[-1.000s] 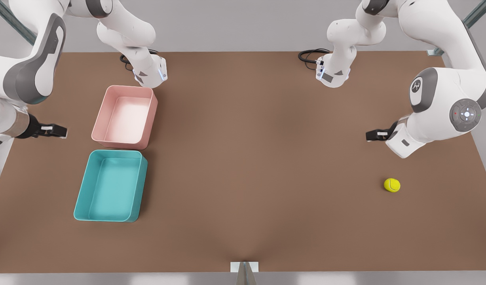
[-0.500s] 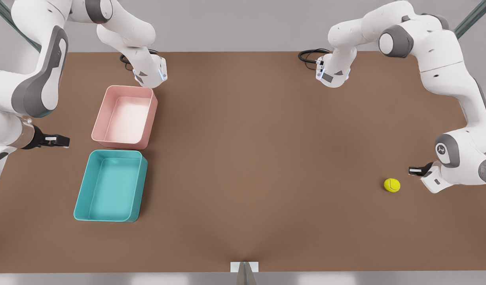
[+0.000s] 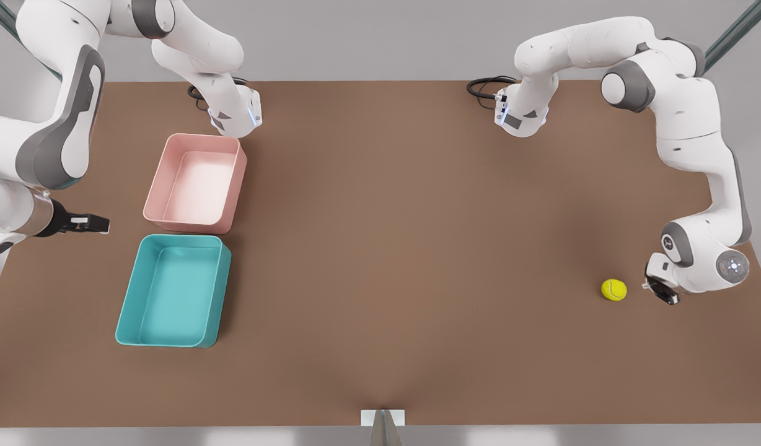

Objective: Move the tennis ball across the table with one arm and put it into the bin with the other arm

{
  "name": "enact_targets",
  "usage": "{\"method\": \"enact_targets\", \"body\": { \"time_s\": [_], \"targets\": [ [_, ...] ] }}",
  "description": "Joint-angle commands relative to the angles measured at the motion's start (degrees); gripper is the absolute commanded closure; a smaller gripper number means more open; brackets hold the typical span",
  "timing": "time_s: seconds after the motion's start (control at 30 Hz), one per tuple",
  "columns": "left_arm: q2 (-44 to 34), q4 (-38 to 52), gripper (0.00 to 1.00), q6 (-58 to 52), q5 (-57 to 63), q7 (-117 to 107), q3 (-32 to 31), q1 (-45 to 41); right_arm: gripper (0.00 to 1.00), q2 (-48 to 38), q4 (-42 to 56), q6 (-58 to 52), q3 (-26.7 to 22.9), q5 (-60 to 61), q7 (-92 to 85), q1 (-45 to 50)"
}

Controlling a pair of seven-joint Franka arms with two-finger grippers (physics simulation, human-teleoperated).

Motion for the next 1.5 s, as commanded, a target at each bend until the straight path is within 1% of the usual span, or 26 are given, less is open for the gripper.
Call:
{"method": "enact_targets", "body": {
  "time_s": [0.0,0.1,0.3,0.47,0.6,1.03,1.17,1.23,1.27,1.3,1.33,1.37,1.4,1.43,1.47],
  "targets": [
    [-0.05,-0.14,0.79,2.02,3.19,36.29,0.01,-0.05,0.00,-0.06,0.02,0.04,-0.02,0.03,-0.21,-0.07],
    [-0.14,-0.76,0.79,-0.97,3.27,26.63,0.01,-0.14,0.00,0.03,0.02,0.04,-0.02,0.03,-0.21,-0.25],
    [1.62,-0.84,0.79,0.00,3.19,26.18,0.01,-0.14,0.00,-0.15,0.11,0.04,-0.02,0.03,-0.21,-0.33],
    [2.76,-0.67,0.79,3.25,3.36,24.43,0.01,-0.14,0.00,-0.67,0.02,-0.05,-0.02,0.11,-0.21,-0.33],
    [2.76,-0.84,0.79,3.16,3.27,29.00,0.01,-0.66,0.00,-0.59,0.02,-0.13,0.07,0.20,-0.30,-0.25],
    [2.85,-1.28,0.79,2.90,2.66,28.03,0.01,-1.11,0.00,-0.32,0.02,-0.22,-0.02,0.29,-0.83,-0.33],
    [2.50,-1.20,0.79,2.90,1.78,21.09,0.01,-2.42,0.00,-0.32,0.02,-0.22,-0.02,0.29,-0.91,-0.33],
    [1.97,-1.11,0.79,3.16,1.43,12.31,0.01,-6.37,0.00,-0.41,0.02,-0.22,-0.02,0.29,-1.00,-0.42],
    [1.62,-1.28,0.79,3.08,1.43,2.21,0.01,-10.68,0.00,-0.41,0.02,-0.22,-0.02,0.38,-1.00,-0.60],
    [1.53,-3.13,0.79,2.90,-0.15,-9.82,-2.44,-13.67,0.00,-0.32,0.02,-0.22,-0.02,0.38,-1.00,-0.60],
    [-0.48,-4.62,0.79,-0.17,-0.94,-30.64,-7.19,-15.95,0.00,-0.32,0.02,-0.22,-0.02,0.64,-1.00,-0.60],
    [-2.41,-3.92,0.79,-6.39,-1.12,-47.73,-9.91,-16.84,0.00,-0.24,0.02,-0.22,-0.02,0.64,-1.00,-0.60],
    [-2.95,-1.90,0.79,-10.63,-12.75,-60.01,-10.89,-15.97,0.00,-0.23,0.02,-0.22,-0.02,0.64,-1.00,-0.60],
    [-3.04,-1.90,0.79,-10.99,-24.40,-66.51,-10.01,-12.89,0.00,-0.23,0.02,-0.22,-0.02,0.73,-1.00,-0.60],
    [-4.44,-1.90,0.79,-10.90,-24.33,-78.81,-10.01,-11.74,0.00,-0.23,0.02,-0.22,-0.02,0.73,-1.00,-0.60]
  ]
}}
